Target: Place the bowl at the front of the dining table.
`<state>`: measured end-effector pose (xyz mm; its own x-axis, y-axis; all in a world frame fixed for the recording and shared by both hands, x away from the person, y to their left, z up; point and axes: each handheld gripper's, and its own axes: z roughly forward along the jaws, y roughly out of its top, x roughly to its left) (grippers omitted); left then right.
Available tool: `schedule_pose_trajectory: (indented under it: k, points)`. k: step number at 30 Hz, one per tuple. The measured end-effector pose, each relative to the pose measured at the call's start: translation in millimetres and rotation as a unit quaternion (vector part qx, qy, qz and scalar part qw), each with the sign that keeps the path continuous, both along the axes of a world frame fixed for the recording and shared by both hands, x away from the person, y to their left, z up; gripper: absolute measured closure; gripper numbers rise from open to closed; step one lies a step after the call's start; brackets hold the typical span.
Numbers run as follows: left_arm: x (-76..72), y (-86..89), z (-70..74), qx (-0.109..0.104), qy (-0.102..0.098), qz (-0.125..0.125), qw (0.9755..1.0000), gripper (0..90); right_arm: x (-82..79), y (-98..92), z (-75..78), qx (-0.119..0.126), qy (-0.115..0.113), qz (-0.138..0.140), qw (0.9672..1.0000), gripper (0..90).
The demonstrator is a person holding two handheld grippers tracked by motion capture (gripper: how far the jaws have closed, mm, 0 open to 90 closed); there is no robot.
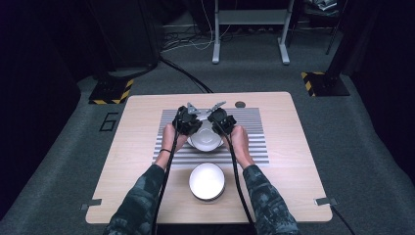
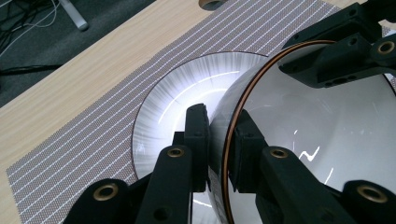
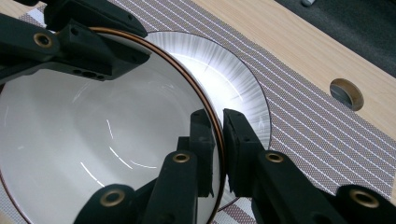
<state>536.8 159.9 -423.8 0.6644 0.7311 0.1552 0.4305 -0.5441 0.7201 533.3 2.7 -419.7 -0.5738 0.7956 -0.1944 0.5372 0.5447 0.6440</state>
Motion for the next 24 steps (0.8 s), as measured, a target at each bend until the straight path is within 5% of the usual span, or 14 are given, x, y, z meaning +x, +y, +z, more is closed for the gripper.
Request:
schedule_pose_trajectory:
  k: [24]
  points:
    - [15.8, -1.6, -11.6, 0.001, 0.019, 0.014, 0.9997, 79.2, 17.0, 1.2, -12.2, 0.004, 0.016, -0.010, 0.9998, 82.3]
